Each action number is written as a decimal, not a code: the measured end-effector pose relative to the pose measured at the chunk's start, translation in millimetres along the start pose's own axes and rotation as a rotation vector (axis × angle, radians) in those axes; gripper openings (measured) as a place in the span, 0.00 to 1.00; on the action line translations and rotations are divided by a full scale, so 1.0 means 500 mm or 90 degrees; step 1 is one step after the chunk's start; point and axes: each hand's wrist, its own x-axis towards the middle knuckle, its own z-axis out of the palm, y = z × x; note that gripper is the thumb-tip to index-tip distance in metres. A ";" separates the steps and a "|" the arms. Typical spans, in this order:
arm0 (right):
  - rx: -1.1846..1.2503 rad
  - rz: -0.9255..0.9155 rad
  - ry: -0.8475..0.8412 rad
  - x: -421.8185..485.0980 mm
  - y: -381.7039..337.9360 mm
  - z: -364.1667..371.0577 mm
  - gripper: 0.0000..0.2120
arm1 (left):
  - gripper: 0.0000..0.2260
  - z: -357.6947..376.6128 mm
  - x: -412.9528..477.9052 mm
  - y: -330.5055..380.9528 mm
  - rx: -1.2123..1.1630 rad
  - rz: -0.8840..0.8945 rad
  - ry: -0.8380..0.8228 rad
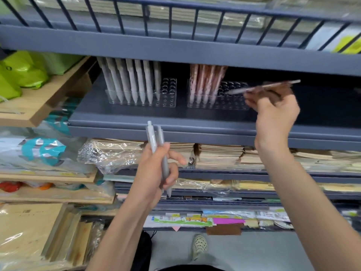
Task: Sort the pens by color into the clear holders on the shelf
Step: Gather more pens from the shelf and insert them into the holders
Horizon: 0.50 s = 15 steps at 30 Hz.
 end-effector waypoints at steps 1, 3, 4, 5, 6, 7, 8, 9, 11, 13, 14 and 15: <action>-0.003 -0.007 0.005 0.017 0.003 -0.002 0.12 | 0.07 0.008 0.004 0.001 0.015 0.009 -0.006; -0.002 -0.033 -0.005 0.046 0.012 0.000 0.09 | 0.07 0.022 0.010 0.001 0.033 0.034 -0.019; -0.003 -0.051 -0.018 0.059 0.016 0.004 0.08 | 0.08 0.027 0.012 0.001 0.039 0.044 -0.023; -0.008 -0.064 -0.031 0.071 0.021 0.008 0.08 | 0.10 0.032 0.014 0.002 0.043 0.053 -0.024; -0.021 -0.069 -0.042 0.084 0.026 0.014 0.08 | 0.12 0.034 0.017 0.002 0.043 0.060 -0.020; -0.048 -0.065 -0.048 0.096 0.031 0.021 0.09 | 0.15 0.036 0.019 0.002 0.043 0.063 -0.012; -0.092 -0.058 -0.050 0.108 0.035 0.027 0.11 | 0.17 0.036 0.021 0.002 0.045 0.064 0.000; -0.151 -0.054 -0.052 0.119 0.038 0.033 0.13 | 0.19 0.036 0.022 0.002 0.048 0.067 0.010; -0.282 -0.073 -0.088 0.136 0.046 0.042 0.14 | 0.20 0.036 0.024 0.002 0.058 0.074 0.023; -0.376 -0.124 -0.149 0.142 0.047 0.053 0.12 | 0.17 0.038 0.026 0.001 0.075 0.082 0.022; -0.402 -0.150 -0.173 0.144 0.046 0.060 0.12 | 0.16 0.040 0.026 0.001 0.082 0.083 0.021; -0.429 -0.170 -0.193 0.145 0.044 0.066 0.11 | 0.15 0.042 0.028 0.000 0.089 0.082 0.021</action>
